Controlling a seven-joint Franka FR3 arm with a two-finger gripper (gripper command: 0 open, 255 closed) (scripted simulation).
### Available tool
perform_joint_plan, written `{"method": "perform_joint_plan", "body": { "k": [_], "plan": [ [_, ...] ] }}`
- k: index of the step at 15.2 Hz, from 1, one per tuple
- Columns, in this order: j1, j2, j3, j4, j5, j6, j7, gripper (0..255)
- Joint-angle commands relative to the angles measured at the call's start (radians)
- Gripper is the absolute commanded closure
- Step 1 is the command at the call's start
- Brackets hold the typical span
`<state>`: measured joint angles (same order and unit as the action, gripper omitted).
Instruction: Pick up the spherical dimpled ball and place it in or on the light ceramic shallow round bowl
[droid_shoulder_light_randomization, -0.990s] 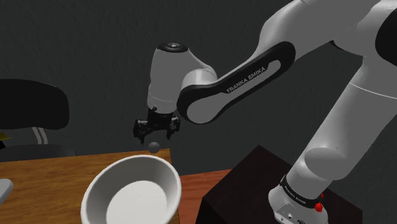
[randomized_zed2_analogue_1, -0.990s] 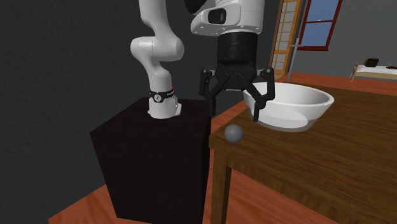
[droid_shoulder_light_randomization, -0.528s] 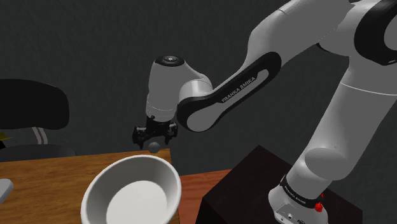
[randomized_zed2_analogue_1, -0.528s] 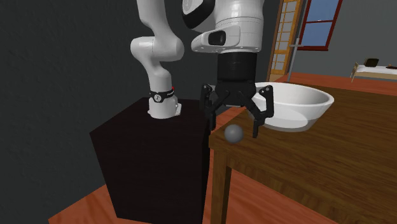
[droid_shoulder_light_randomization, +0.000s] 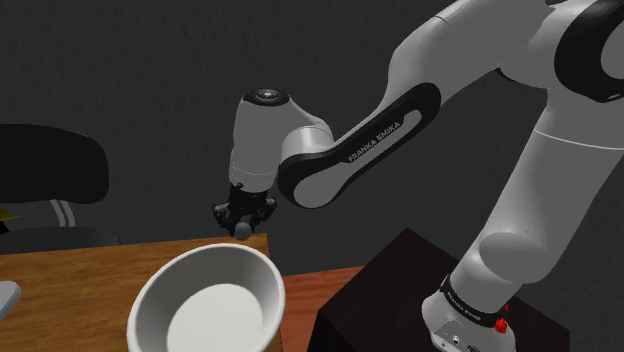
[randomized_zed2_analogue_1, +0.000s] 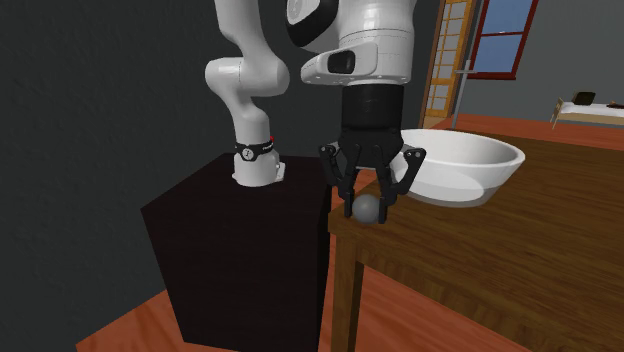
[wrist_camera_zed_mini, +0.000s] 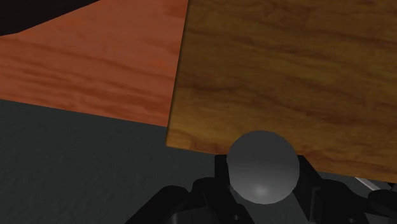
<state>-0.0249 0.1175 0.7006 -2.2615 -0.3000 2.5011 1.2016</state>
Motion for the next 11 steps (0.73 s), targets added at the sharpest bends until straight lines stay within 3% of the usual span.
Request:
{"method": "perform_joint_plan", "body": {
  "k": [1,8,11],
  "plan": [
    [0.000,0.000,0.000,0.000,0.000,0.000,0.000,255],
    [0.000,0.000,0.000,0.000,0.000,0.000,0.000,255],
    [-0.008,-0.034,0.010,0.010,0.046,-0.032,-0.035,255]
  ]
}}
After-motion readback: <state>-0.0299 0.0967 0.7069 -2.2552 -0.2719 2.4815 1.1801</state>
